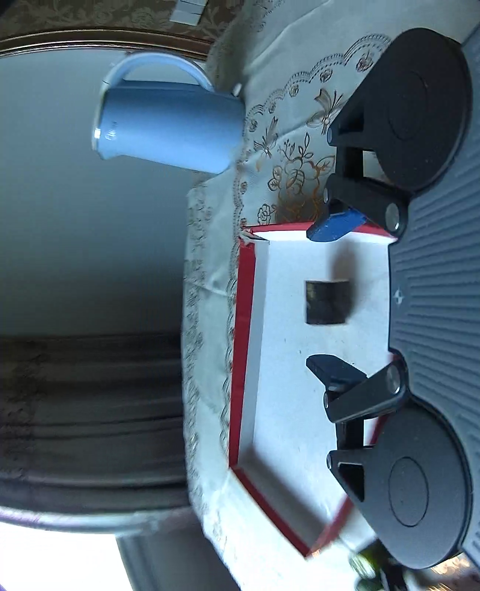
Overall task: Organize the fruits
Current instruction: 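Carry the eggplant slice with the right gripper into the tray and release, then grasp the green lime half with the left gripper while the right gripper withdraws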
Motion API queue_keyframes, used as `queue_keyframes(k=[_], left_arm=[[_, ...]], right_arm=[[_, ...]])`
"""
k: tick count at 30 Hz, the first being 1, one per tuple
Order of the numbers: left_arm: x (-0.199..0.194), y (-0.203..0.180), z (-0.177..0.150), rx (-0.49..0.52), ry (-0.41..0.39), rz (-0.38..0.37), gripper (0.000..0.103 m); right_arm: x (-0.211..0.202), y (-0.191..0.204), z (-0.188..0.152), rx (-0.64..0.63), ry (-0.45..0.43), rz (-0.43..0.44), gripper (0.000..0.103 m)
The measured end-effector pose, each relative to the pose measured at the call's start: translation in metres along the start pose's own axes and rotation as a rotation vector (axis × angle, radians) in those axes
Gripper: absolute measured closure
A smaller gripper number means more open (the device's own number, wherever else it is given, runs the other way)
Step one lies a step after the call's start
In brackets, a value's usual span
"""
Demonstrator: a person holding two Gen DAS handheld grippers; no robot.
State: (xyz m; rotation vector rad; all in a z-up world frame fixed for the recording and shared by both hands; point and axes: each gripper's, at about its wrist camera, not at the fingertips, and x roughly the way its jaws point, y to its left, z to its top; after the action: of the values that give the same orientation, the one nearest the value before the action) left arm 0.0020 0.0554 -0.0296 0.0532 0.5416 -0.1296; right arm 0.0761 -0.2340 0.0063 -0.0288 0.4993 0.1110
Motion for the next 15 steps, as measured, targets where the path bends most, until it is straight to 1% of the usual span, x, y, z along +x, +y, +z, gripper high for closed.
queue_keyframes(k=[3, 4, 8, 12, 15], left_arm=[[0.0, -0.002, -0.001, 0.006, -0.001, 0.005, 0.066], [0.0, -0.002, -0.001, 0.008, -0.001, 0.006, 0.066], [0.0, -0.005, -0.001, 0.022, -0.002, 0.014, 0.066], [0.0, -0.005, -0.001, 0.028, 0.0, 0.016, 0.065], [0.0, -0.005, -0.001, 0.032, -0.004, 0.015, 0.066]], right_arm=[[-0.026, 0.004, -0.017, -0.045, -0.04, 0.069, 0.036], [-0.031, 0.006, -0.022, -0.065, -0.041, 0.086, 0.036], [-0.046, 0.014, -0.039, -0.12, -0.025, 0.199, 0.036], [-0.053, 0.028, -0.052, -0.212, -0.01, 0.239, 0.036], [-0.052, 0.034, -0.059, -0.246, 0.006, 0.274, 0.036]])
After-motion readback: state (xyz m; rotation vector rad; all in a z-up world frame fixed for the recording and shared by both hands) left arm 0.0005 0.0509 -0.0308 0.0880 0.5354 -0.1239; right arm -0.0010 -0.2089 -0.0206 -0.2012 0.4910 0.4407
